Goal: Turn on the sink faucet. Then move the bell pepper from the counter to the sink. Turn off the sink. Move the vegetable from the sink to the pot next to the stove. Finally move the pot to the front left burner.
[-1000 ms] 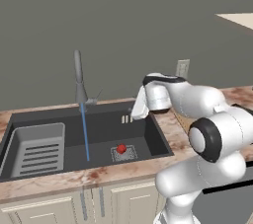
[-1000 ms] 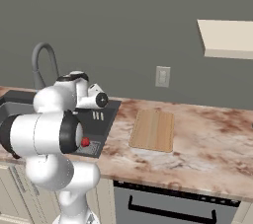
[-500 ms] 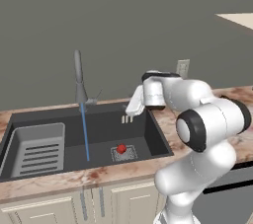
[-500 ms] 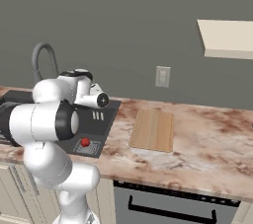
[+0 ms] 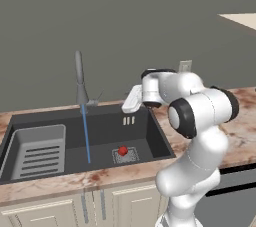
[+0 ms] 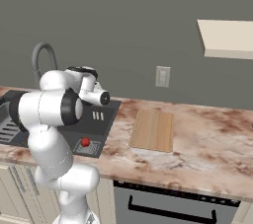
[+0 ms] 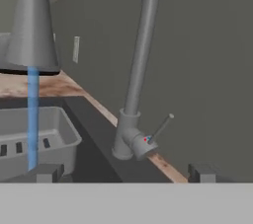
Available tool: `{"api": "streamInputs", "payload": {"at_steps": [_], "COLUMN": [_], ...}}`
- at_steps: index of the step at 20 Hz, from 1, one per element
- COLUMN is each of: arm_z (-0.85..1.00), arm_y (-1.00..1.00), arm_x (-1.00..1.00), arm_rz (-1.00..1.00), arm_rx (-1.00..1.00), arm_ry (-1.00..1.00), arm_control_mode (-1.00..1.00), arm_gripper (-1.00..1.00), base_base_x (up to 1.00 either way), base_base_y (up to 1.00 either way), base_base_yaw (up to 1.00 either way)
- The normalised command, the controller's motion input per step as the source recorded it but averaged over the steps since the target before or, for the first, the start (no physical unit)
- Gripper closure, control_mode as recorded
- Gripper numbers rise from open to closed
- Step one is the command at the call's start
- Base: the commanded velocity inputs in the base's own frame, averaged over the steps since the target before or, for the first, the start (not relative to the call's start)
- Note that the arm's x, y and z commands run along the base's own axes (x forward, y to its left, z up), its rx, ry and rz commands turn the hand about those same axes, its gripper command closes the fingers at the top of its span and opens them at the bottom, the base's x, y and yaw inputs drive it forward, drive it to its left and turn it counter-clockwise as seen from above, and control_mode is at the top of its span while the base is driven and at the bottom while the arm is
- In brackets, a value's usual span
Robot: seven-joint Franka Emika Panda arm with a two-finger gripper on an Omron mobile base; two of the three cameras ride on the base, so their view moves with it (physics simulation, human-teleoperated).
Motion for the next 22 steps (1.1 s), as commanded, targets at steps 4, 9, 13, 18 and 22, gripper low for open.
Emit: {"api": "streamInputs", "payload": {"at_steps": [4,9,13,18,22], "arm_z": [0.0,0.0,0.0,-0.06,-0.15], "arm_y": [0.39,0.39,0.27,0.09,0.06], "arm_x": [0.28,0.28,0.35,0.34,0.28], "arm_rz": [0.03,0.01,0.0,0.0,0.0], "arm_rx": [0.0,0.0,0.0,0.0,0.0], "arm_ry": [0.04,0.07,0.11,0.07,0.03], "arm_control_mode": [-1.0,-1.0,-1.0,-1.0,-1.0], "arm_gripper": [-1.0,-1.0,-1.0,-1.0,-1.0], "base_base_x": [0.0,0.0,0.0,0.0,0.0], "base_base_y": [0.0,0.0,0.0,0.0,0.0], "base_base_yaw": [0.0,0.0,0.0,0.0,0.0]}}
